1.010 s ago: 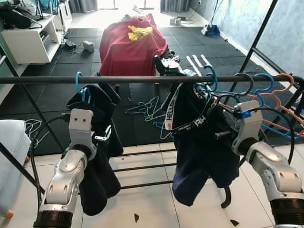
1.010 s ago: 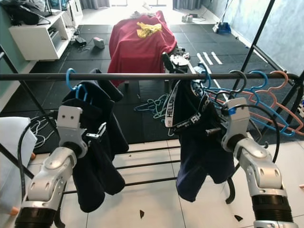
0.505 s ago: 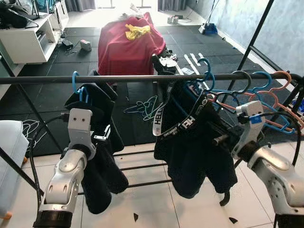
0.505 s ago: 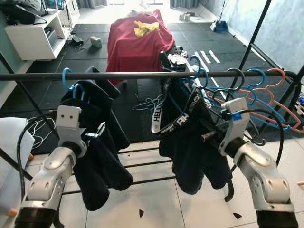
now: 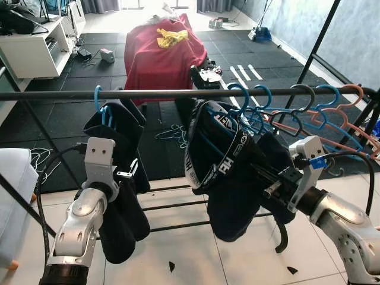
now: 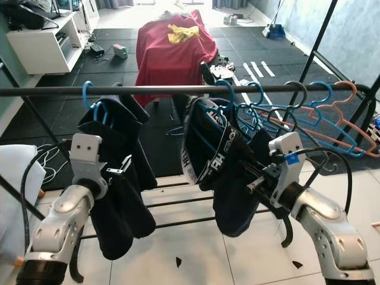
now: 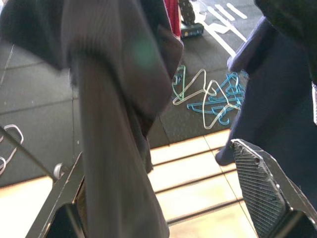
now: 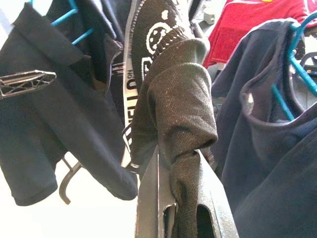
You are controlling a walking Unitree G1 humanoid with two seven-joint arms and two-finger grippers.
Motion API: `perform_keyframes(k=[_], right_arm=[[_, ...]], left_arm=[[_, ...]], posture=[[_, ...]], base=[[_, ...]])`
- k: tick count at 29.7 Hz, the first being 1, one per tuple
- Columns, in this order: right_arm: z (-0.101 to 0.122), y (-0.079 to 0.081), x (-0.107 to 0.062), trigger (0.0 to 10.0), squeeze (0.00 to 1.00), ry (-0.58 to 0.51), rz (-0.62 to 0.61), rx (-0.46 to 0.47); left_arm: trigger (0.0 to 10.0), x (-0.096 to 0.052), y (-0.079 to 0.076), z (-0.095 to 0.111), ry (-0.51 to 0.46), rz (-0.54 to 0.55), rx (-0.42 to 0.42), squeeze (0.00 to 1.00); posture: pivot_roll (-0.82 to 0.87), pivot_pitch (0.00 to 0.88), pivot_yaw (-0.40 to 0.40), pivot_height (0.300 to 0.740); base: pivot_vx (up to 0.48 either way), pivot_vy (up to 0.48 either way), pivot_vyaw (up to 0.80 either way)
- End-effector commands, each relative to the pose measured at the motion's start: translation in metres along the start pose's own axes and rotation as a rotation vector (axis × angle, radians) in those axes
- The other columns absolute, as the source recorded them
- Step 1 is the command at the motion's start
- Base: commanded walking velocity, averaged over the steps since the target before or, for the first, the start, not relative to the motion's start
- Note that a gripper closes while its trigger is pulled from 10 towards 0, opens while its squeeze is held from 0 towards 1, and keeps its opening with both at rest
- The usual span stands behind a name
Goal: Hang hanger
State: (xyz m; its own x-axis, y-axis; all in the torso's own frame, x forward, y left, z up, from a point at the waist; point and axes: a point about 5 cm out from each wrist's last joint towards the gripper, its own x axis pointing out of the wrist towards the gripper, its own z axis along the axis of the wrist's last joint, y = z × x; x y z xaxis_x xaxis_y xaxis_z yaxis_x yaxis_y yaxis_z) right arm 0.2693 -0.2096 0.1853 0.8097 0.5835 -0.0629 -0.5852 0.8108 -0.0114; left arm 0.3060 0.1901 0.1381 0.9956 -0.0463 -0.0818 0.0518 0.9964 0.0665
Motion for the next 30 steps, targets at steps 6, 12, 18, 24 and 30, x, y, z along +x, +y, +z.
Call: perform_keyframes(k=[6,12,18,24,30], right_arm=[[0.001,0.005,-0.015,0.0,0.00,0.057,0.083,-0.034],[0.003,0.000,-0.020,0.0,0.00,0.068,0.079,-0.051],[0.018,-0.006,-0.034,0.0,0.00,0.083,0.157,-0.070],[0.015,0.015,-0.050,0.0,0.00,0.228,0.435,-0.040],[0.017,0.026,-0.058,0.0,0.00,0.312,0.629,-0.004]], left_arm=[[10.0,-0.001,0.019,-0.003,0.020,-0.005,0.047,0.00],[10.0,0.002,0.032,0.004,-0.003,-0.015,0.069,0.00],[10.0,0.000,0.048,0.037,-0.086,-0.294,0.047,0.00],[10.0,-0.026,0.031,0.067,-0.178,-0.728,-0.067,0.00],[10.0,-0.053,0.021,0.102,-0.324,-1.094,-0.124,0.00]], posture=[[-0.07,0.094,-0.023,0.740],[-0.07,0.095,-0.025,0.740],[-0.06,0.088,-0.025,0.740],[-0.07,0.077,-0.030,0.740],[-0.06,0.064,-0.038,0.740]], base=[[-0.333,0.000,0.00],[-0.369,0.000,0.00],[-0.381,0.000,0.00],[-0.234,0.000,0.00],[0.000,0.000,0.00]])
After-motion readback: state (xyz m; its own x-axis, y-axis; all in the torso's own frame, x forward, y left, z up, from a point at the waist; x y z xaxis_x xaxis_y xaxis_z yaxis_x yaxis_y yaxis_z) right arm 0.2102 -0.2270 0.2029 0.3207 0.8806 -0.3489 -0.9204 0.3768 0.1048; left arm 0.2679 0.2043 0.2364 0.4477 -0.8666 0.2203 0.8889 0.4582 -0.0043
